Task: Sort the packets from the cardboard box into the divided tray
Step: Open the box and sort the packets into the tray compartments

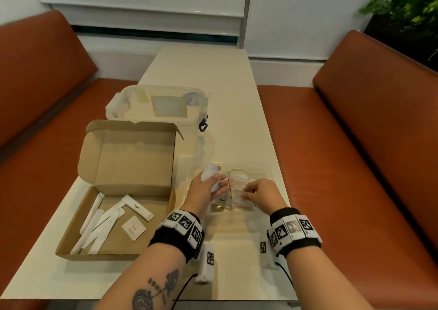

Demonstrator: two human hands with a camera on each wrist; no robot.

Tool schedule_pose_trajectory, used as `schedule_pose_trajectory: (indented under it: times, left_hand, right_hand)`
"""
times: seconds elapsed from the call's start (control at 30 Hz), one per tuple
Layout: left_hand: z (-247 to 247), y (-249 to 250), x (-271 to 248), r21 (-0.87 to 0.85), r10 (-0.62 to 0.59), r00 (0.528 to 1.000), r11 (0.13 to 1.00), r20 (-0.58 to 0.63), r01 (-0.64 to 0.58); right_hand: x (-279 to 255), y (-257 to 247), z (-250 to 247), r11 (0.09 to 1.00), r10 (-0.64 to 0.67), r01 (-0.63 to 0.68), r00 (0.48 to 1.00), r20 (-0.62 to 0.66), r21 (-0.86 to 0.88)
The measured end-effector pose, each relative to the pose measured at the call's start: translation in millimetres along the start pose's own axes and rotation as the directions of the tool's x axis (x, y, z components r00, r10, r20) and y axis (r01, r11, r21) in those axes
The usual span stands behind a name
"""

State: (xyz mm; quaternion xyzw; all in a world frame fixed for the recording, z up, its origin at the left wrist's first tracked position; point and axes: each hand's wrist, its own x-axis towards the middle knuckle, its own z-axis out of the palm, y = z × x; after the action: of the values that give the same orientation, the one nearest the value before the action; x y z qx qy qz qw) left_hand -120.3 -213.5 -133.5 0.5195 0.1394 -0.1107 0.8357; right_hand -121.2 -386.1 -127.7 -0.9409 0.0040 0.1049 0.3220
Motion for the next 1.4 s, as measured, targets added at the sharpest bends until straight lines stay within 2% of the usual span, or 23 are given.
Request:
schedule_pose_trajectory:
  times: [0.1, 0.2, 0.33, 0.53, 0.83, 0.93, 1.03, 1.17, 1.27, 1.4]
  left_hand:
    - [-2, 2, 0, -0.092, -0.019, 1.000, 0.996, 0.018, 0.021]
    - [-2, 3, 0, -0.103, -0.023, 0.999, 0.994, 0.028, 0.026]
    - [-1, 2, 0, -0.085, -0.026, 0.999, 0.996, 0.037, 0.029]
    - [-1, 1, 1, -0.091, -0.026, 0.998, 0.995, 0.059, 0.031]
    - [-2, 9, 0, -0.106, -0.113, 0.987, 0.986, 0.110, 0.125]
    - [-4, 15, 1, -0.189, -0.172, 0.982, 0.965, 0.077, 0.184]
    - [-7, 18, 1, -0.256, -0.183, 0.981, 0.947, 0.061, 0.193]
    - [-6, 17, -3, -0.116, -0.132, 0.985, 0.983, 0.112, 0.145]
    - [-4, 16, -6, -0.001, -0.099, 0.987, 0.995, 0.127, 0.100]
    - [-6, 20, -7, -0.048, -0.144, 0.979, 0.987, 0.145, 0.153]
  right_hand:
    - [0, -2, 7, 0.996, -0.010, 0.010, 1.000, 0.000, -0.088]
    - [0, -2, 12, 0.986, -0.023, 0.017, 0.999, -0.035, -0.168]
    - [-2, -1, 14, 0.985, -0.056, 0.041, 0.995, -0.083, -0.168]
    - [0, 0, 16, 0.984, -0.055, 0.041, 0.995, -0.081, -0.172]
    - [-1, -2, 17, 0.997, -0.025, 0.016, 0.992, -0.124, -0.071]
    - [-3, -13, 15, 0.998, -0.069, 0.069, 0.973, -0.221, -0.008]
    - [-4, -33, 18, 0.974, -0.119, 0.164, 0.958, -0.263, 0.158]
    - [-4, -55, 25, 0.952, -0.159, 0.209, 0.961, -0.225, 0.223]
    - [-2, -61, 31, 0.962, -0.127, 0.174, 0.967, -0.219, 0.209]
    - [0, -58, 32, 0.931, -0.075, 0.145, 0.974, -0.214, 0.336]
